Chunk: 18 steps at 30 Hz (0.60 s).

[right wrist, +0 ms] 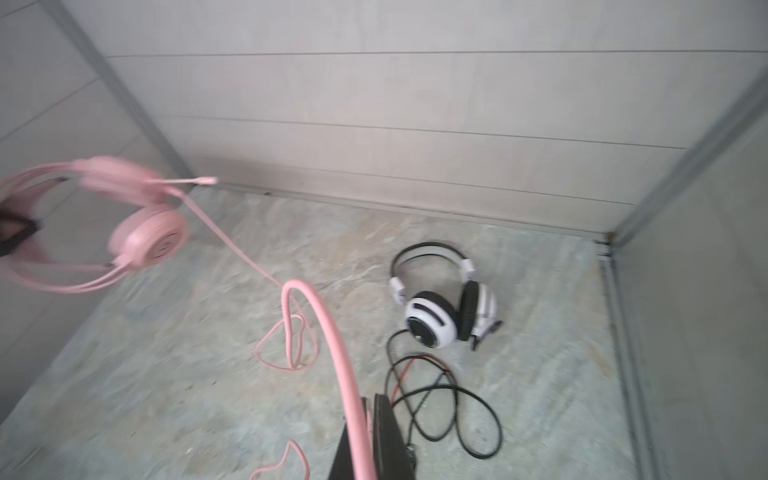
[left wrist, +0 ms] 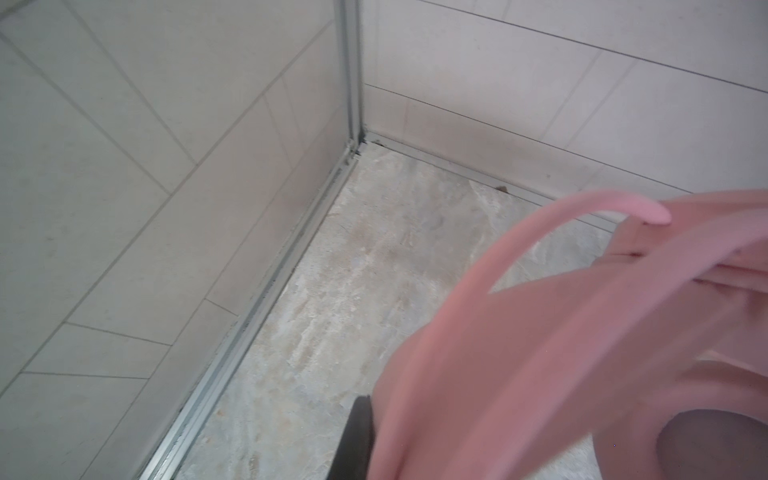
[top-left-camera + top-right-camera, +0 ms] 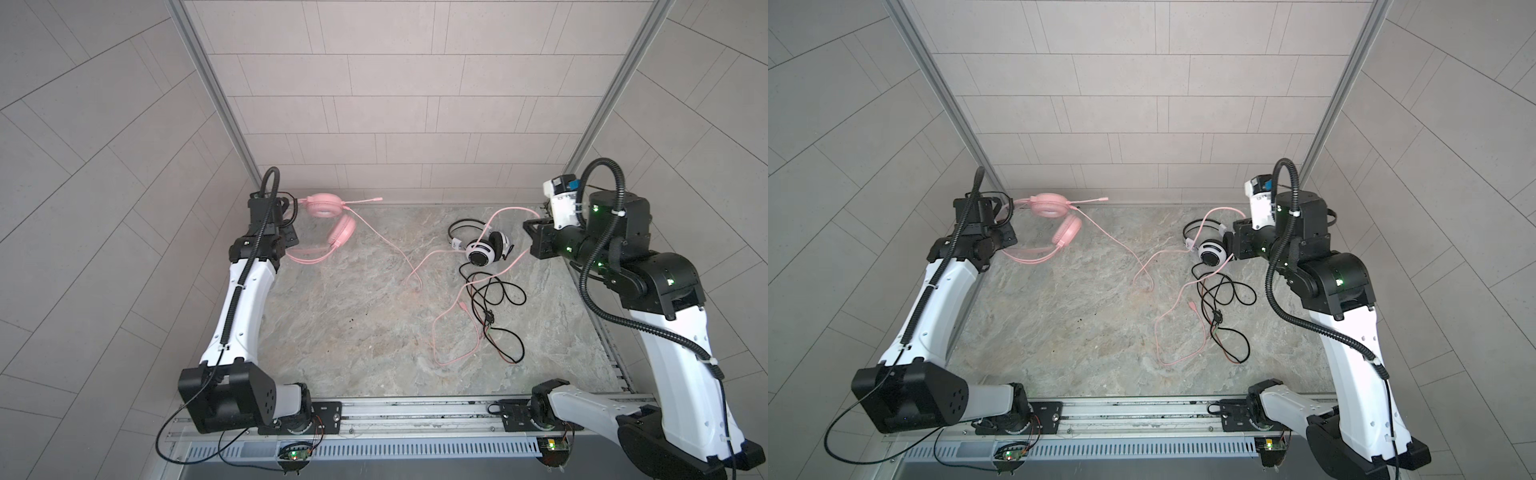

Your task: Wrap the headphones

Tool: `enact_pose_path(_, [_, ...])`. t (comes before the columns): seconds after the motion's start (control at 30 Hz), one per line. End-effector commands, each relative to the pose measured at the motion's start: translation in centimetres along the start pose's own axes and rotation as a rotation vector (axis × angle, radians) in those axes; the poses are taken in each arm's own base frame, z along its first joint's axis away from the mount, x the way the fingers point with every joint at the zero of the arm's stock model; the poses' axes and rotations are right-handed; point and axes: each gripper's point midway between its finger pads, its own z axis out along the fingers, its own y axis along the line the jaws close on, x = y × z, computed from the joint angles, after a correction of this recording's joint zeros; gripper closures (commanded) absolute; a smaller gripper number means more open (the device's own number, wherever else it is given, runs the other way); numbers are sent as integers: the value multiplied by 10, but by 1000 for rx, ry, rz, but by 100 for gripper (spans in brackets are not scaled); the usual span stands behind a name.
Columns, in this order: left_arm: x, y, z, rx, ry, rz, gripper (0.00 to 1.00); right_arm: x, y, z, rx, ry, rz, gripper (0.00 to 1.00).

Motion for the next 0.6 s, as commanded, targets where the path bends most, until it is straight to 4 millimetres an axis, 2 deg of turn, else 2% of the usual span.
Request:
enact_pose_path(0.0, [-26, 12, -21, -25, -118, -90, 100, 2, -59, -8, 333, 0, -28, 100])
enact_pose_path(0.07, [-28, 19, -24, -46, -130, -114, 100, 22, -70, 15, 403, 139, -77, 100])
enact_pose_path(0.1, [-29, 19, -25, -38, -143, -126, 100, 38, -68, 33, 390, 227, -93, 100])
enact_pose_path(0.2, [-32, 8, -29, 43, -175, -135, 100, 87, -42, 85, 229, 385, -65, 95])
enact_pose_path(0.27, [-33, 5, -30, 63, -182, -139, 100, 115, -29, 108, 158, 447, -31, 92])
enact_pose_path(0.33, [-35, 4, -31, 70, -190, -143, 100, 136, -16, 119, 118, 499, -37, 90])
enact_pose_path(0.43, [-46, 2, -35, 98, -191, -159, 100, 156, 13, 122, 42, 546, -85, 90])
enact_pose_path(0.57, [-81, 6, -43, 180, -217, -283, 100, 191, 44, 121, -78, 621, -60, 89])
